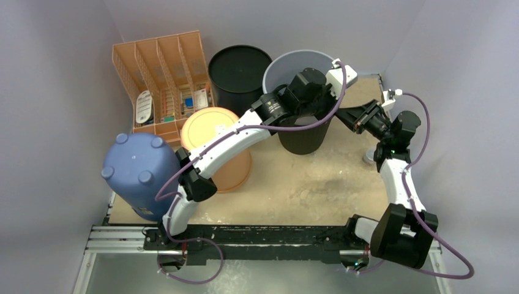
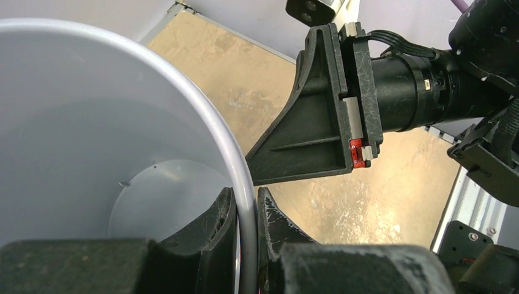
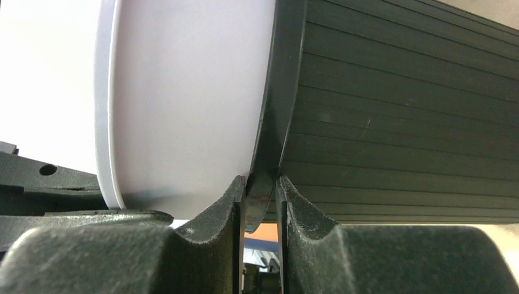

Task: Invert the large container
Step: Adjust the container in the container.

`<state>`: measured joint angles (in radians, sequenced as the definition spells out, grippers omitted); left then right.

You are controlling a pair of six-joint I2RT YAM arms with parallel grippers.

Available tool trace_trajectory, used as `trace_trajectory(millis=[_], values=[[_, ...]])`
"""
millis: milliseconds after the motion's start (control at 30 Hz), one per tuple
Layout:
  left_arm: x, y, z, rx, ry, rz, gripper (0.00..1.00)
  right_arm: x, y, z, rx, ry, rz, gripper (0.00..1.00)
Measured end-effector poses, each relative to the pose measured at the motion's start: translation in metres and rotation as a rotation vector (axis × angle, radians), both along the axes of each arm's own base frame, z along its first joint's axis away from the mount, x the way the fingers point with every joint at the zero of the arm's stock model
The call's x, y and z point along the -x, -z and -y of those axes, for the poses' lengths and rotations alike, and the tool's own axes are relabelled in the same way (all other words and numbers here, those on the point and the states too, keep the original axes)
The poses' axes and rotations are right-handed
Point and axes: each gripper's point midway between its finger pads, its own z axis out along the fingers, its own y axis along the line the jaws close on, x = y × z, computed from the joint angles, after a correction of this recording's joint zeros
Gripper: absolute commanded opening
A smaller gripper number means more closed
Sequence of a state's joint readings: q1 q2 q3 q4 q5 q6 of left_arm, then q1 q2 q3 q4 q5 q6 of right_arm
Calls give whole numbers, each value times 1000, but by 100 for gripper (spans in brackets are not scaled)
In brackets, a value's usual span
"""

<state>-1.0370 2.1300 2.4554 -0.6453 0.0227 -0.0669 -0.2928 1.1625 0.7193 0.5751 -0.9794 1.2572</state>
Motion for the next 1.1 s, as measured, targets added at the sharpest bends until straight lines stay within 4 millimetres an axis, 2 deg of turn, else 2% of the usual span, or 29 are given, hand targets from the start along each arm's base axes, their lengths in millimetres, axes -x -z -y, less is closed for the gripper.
trace_trajectory(millis=[167,533,1100], values=[[-1,2,-1,-7,1,3,0,-2,5,0,6,25,-38,6],[-3,0,1,6,-11,-5,0,-7,13,3,-2,66,-56,0],[-10,-3,-1,34,-54,-29,0,-17,15,1,8,63,-65,0]])
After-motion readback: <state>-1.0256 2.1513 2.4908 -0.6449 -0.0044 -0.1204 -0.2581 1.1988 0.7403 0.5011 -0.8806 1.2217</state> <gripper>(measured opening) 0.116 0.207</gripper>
